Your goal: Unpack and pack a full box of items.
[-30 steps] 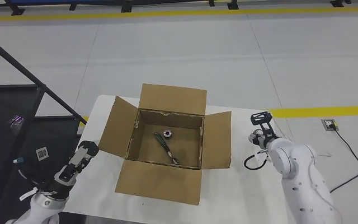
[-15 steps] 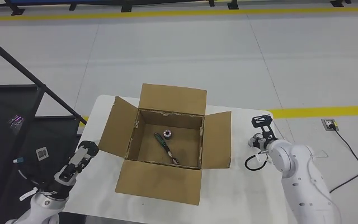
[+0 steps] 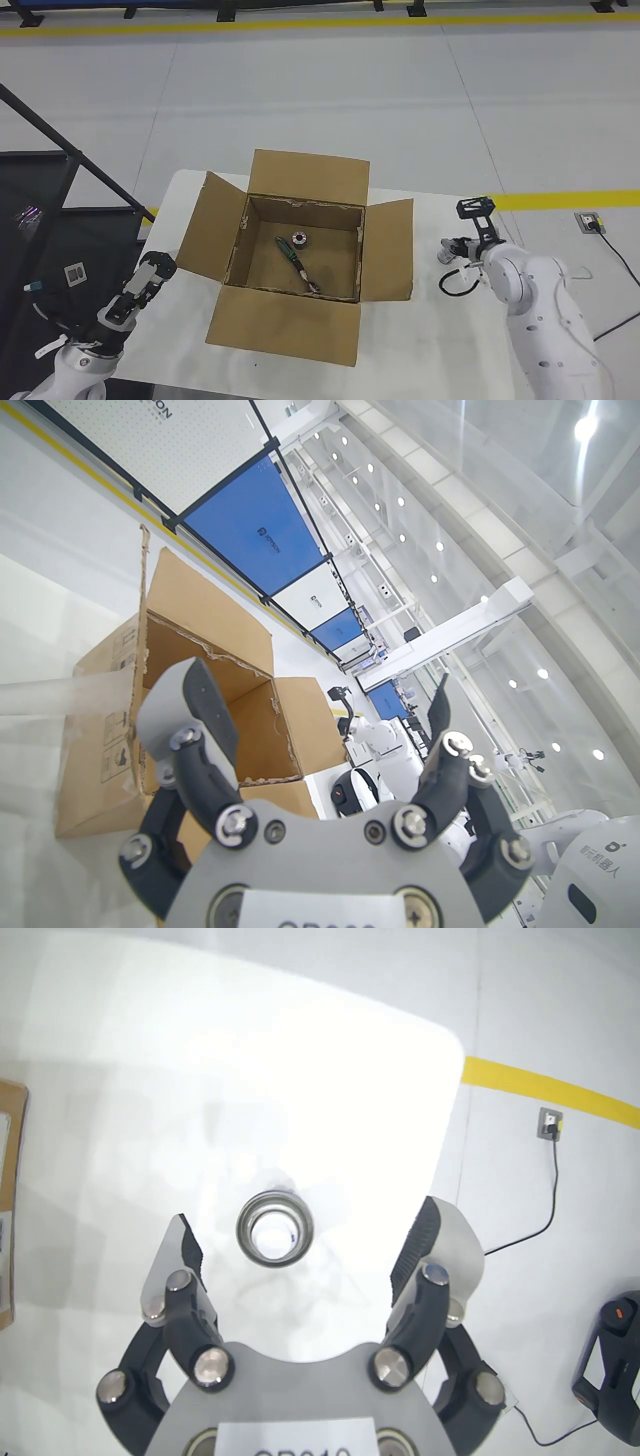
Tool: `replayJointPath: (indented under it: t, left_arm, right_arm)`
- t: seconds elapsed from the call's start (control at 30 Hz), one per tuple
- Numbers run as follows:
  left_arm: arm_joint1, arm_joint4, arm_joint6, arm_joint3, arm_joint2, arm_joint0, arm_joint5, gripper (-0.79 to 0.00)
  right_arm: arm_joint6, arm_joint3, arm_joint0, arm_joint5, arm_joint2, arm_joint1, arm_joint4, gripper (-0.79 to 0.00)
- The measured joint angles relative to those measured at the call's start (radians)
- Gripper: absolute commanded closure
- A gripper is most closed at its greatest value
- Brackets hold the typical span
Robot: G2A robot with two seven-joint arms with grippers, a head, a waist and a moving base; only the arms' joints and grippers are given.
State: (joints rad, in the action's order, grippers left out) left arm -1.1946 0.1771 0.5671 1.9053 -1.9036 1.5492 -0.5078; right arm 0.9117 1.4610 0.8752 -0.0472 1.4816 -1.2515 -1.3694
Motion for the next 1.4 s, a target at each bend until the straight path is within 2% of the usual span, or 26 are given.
replayJointPath:
  t: [0.17,0.3,0.47,0.6,0.77,0.9,1.13,1.17,1.2,1.33,1.4]
  left_arm:
    - [0.0,0.002,-0.009,0.01,0.006,0.01,0.002,-0.785]
    - [-0.001,0.012,-0.054,-0.002,-0.005,0.027,0.015,-0.785]
    - [-0.002,0.037,-0.085,-0.017,-0.021,0.052,0.009,-0.785]
    - [-0.002,0.035,-0.098,-0.021,-0.025,0.068,0.005,-0.785]
    - [-0.002,0.034,-0.098,-0.021,-0.024,0.068,0.005,-0.785]
    - [-0.002,0.035,-0.098,-0.021,-0.024,0.068,0.005,-0.785]
    - [-0.002,0.035,-0.098,-0.021,-0.024,0.068,0.005,-0.785]
    - [-0.002,0.035,-0.098,-0.021,-0.024,0.068,0.005,-0.785]
    - [-0.002,0.035,-0.098,-0.021,-0.024,0.068,0.005,-0.785]
    - [-0.002,0.035,-0.098,-0.021,-0.024,0.068,0.005,-0.785]
    - [-0.002,0.035,-0.098,-0.021,-0.024,0.068,0.005,-0.785]
  right_arm:
    - [-0.013,0.256,0.046,0.001,-0.061,-0.004,-0.042,-0.785]
    - [-0.021,0.423,0.039,-0.037,-0.168,-0.014,-0.053,-0.785]
    - [-0.042,0.418,-0.042,-0.134,-0.328,-0.037,0.058,-0.785]
    - [-0.025,0.259,-0.175,-0.195,-0.499,-0.075,0.184,-0.785]
    - [-0.023,-0.008,-0.336,-0.179,-0.689,-0.143,0.291,-0.785]
    - [-0.079,-0.25,-0.436,-0.096,-0.815,-0.213,0.341,-0.785]
    - [-0.232,-0.579,-0.52,0.024,-0.93,-0.334,0.444,-0.785]
    - [-0.257,-0.613,-0.529,0.035,-0.937,-0.348,0.451,-0.671]
    - [-0.287,-0.654,-0.539,0.043,-0.945,-0.365,0.464,-0.643]
    - [-0.342,-0.773,-0.571,0.05,-0.964,-0.417,0.501,-0.591]
    - [-0.356,-0.83,-0.587,0.054,-0.972,-0.443,0.514,-0.594]
